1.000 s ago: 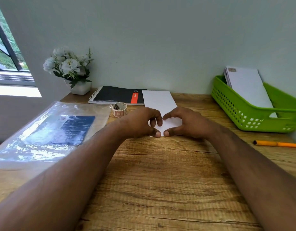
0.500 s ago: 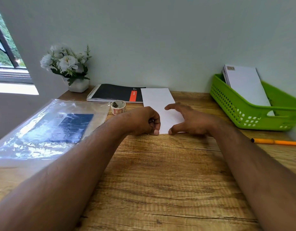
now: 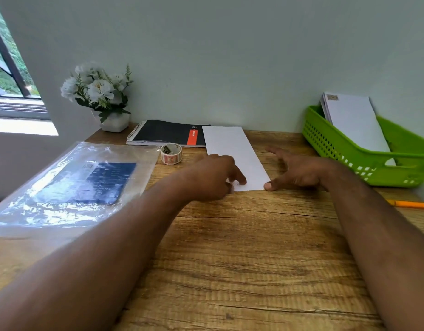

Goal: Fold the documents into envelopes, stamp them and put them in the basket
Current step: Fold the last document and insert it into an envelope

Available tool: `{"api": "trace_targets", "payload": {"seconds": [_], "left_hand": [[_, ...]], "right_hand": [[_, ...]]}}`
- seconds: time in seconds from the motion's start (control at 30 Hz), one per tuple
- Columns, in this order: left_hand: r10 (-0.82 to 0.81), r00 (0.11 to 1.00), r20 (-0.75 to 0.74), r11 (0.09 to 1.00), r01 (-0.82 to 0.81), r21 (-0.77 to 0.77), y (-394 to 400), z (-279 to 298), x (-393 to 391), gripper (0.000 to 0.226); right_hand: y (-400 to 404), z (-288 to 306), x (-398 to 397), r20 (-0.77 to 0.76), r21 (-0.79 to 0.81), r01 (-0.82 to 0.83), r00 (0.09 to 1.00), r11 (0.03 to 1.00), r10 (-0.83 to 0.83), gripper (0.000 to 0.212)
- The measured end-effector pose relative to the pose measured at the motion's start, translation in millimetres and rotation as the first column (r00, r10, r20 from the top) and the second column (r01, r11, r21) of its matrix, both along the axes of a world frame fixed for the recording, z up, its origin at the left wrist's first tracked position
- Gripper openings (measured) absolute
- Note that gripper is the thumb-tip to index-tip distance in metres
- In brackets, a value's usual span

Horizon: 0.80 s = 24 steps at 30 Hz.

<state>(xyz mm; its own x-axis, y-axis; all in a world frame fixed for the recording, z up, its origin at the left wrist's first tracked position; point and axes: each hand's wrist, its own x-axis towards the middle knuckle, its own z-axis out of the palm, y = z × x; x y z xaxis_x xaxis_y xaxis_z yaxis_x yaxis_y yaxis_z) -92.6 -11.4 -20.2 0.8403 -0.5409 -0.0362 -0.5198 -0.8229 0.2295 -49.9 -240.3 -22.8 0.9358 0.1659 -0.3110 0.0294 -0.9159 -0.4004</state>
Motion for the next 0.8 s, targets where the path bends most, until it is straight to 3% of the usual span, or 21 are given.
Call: {"api": "trace_targets", "payload": {"seconds": [0.17,0.33,0.4,0.47,0.57,0.67,0.8], "left_hand": [[-0.053,0.995,0.087,0.995,0.06,-0.075,-37,-11,-15,0.03],[-0.076,0.985,0.153,0.993,0.062,0.096,-44,-11,-32,0.035],[-0.096,0.986,0.139,0.987,0.076,0.144,-44,-11,-36,0.037],[-0.095,0.992,0.086,0.986,0.083,0.142,-42,-12,-36,0.042],[-0.079,0.996,0.043,0.99,0.074,0.119,-39,-13,-29,0.047],[-0.057,0.998,0.014,0.993,0.055,0.108,-37,-17,-22,0.053],[-0.002,0.999,0.037,0.999,0.0,0.051,-33,-23,-14,0.059]], "right_hand": [[0,-1,-1,-0.029,-0.066,0.021,0.999,0.998,-0.023,0.126],[1,-1,-4,-0.079,-0.062,0.008,0.997,0.998,-0.012,0.132],[0,-1,-8,-0.076,-0.074,-0.001,0.997,0.997,-0.004,0.12],[-1,-9,-20,0.016,-0.112,-0.064,0.998,0.992,0.066,0.091],[3,-25,-38,0.326,-0.081,-0.089,0.939,0.993,0.111,0.062],[18,-25,-48,0.434,-0.028,-0.043,0.899,0.999,0.051,0.05],[37,-22,-54,0.441,-0.301,-0.03,0.882,0.953,0.167,0.055]]}}
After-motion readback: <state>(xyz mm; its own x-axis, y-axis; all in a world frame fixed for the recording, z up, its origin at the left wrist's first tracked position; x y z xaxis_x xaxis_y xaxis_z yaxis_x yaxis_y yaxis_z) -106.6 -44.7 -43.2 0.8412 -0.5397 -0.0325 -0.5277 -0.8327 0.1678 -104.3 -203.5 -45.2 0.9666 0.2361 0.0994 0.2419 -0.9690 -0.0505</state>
